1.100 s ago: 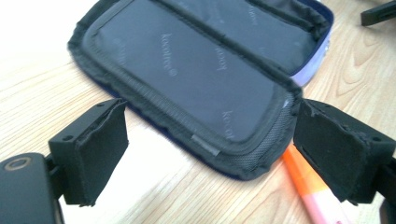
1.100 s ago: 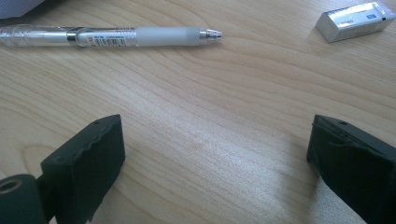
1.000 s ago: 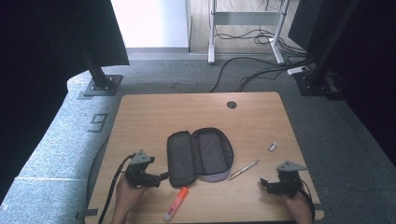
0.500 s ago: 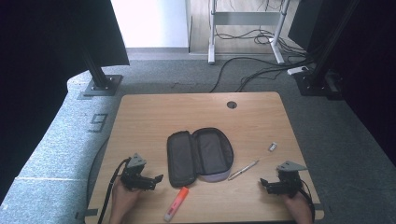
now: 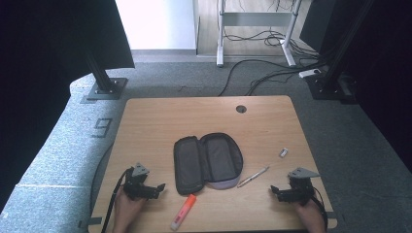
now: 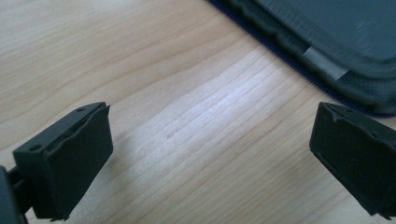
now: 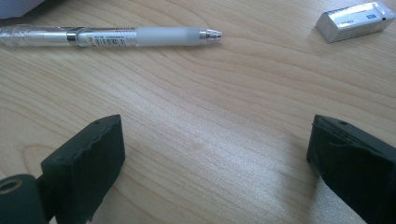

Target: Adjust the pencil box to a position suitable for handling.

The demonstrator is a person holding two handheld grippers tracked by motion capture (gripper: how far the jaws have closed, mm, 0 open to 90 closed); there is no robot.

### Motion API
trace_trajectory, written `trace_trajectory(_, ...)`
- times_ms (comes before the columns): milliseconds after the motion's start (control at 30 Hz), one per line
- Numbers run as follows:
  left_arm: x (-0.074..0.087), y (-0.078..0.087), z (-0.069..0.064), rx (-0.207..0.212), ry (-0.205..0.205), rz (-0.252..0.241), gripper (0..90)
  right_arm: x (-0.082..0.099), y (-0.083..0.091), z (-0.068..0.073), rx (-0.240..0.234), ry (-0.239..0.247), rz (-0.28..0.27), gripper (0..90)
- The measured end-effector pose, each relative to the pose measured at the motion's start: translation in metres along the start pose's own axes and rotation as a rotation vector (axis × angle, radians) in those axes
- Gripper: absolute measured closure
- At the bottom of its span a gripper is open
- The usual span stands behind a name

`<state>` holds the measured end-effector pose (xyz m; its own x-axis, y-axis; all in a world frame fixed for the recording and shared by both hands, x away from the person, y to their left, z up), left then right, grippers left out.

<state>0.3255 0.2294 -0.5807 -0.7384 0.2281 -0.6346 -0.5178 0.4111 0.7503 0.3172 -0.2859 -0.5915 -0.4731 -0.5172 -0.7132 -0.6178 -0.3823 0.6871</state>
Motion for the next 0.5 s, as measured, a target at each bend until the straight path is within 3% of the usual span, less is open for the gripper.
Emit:
trace_trajectory(333, 0.0024, -0.0044, 0.0002, -0.04, -0.023, 0.004, 0.0, 0.0, 0.0, 0.0, 0.0, 0.0, 0.0, 3.9)
trace_trajectory(500, 0.0026, -0.005, -0.0002, -0.04, -0.02, -0.005, 0.0, 0.0, 0.0, 0.0, 0.0, 0.0, 0.0, 3.9)
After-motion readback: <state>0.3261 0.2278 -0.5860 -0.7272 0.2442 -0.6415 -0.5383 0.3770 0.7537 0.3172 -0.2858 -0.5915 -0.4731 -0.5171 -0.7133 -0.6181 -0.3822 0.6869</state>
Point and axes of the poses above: each handheld gripper's, and its own axes: y roughly backward along the jaws, x roughly out of its underside, z roughly to its left, the point moved 5 cm from there along -y, roughly forward along the jaws, and after that the axes turned 12 degrees about y, right-handed, at the moved point
